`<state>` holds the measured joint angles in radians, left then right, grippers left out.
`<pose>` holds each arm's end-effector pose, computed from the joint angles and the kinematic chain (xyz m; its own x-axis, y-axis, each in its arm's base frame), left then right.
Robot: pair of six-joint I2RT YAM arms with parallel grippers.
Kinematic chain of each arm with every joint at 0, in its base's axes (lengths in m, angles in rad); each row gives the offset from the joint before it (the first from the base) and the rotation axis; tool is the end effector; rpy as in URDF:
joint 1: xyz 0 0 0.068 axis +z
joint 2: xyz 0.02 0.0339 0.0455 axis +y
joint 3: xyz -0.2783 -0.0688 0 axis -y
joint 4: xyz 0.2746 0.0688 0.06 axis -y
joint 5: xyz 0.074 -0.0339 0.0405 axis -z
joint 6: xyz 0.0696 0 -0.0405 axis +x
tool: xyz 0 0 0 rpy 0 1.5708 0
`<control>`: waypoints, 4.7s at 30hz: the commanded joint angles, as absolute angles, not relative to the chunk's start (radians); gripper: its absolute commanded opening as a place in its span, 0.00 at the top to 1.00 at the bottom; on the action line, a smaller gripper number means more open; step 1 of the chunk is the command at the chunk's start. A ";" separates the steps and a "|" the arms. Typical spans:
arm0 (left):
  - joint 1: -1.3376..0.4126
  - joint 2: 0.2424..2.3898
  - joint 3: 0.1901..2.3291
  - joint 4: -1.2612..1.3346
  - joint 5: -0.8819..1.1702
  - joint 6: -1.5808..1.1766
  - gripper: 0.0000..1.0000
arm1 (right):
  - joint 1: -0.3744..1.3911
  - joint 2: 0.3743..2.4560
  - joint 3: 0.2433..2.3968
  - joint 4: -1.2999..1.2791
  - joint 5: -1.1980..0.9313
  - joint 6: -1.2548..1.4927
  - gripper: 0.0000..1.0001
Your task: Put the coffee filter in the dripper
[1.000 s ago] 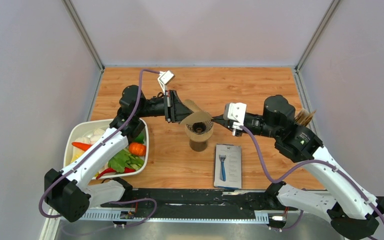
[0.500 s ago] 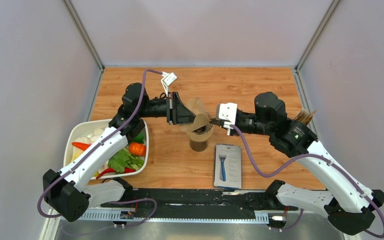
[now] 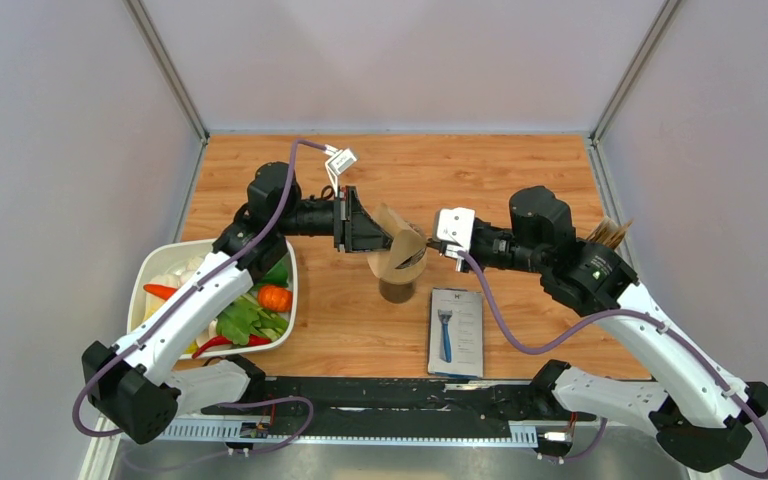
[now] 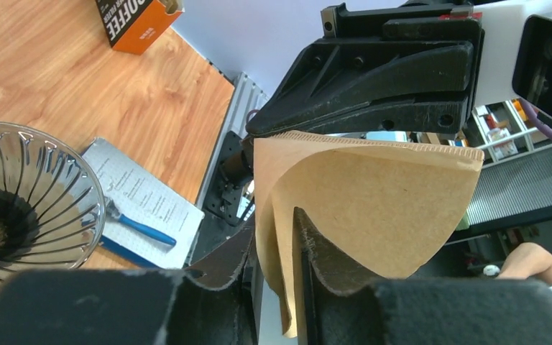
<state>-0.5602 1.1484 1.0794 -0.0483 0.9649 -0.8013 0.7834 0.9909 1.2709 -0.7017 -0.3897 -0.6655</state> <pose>0.2211 -0.2062 0.3950 -0.7831 0.0083 -0.6219 0.6205 0.0785 -0.7803 0.1522 0.1889 0.4232 0.3266 -0.4809 -0.8137 -0.8857 0.1448 -0.4410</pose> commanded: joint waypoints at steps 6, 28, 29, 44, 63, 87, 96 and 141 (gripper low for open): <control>-0.555 1.153 1.141 -0.022 0.955 -0.804 0.90 | 0.801 0.997 1.305 -0.738 -0.394 -0.707 1.00; -0.528 1.169 1.252 -0.263 1.223 -0.253 1.00 | 0.807 0.905 1.392 -0.824 -0.554 -0.468 0.00; -0.531 1.174 1.266 -0.290 1.224 -0.214 1.00 | 0.806 0.910 1.391 -0.822 -0.569 -0.451 0.00; -0.660 1.220 1.395 -0.588 1.111 0.133 1.00 | 0.805 1.022 1.397 -0.782 -0.714 -0.305 0.05; -0.699 1.218 1.414 -0.568 1.110 0.125 1.00 | 0.805 1.048 1.363 -0.748 -0.768 -0.281 0.45; -0.709 1.205 1.394 -0.563 1.125 0.144 1.00 | 0.807 1.034 1.357 -0.742 -0.827 -0.263 0.78; -0.709 1.205 1.396 -0.580 1.119 0.151 1.00 | 0.806 1.023 1.349 -0.742 -0.831 -0.259 0.74; -0.343 0.849 0.947 0.228 1.135 -0.612 0.35 | 0.773 0.917 1.339 -0.428 -0.655 -0.151 1.00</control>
<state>-0.3470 0.9157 1.1206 -0.3424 1.1576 -0.1139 0.7795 0.9325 1.3228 -0.6224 -0.7017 -0.2352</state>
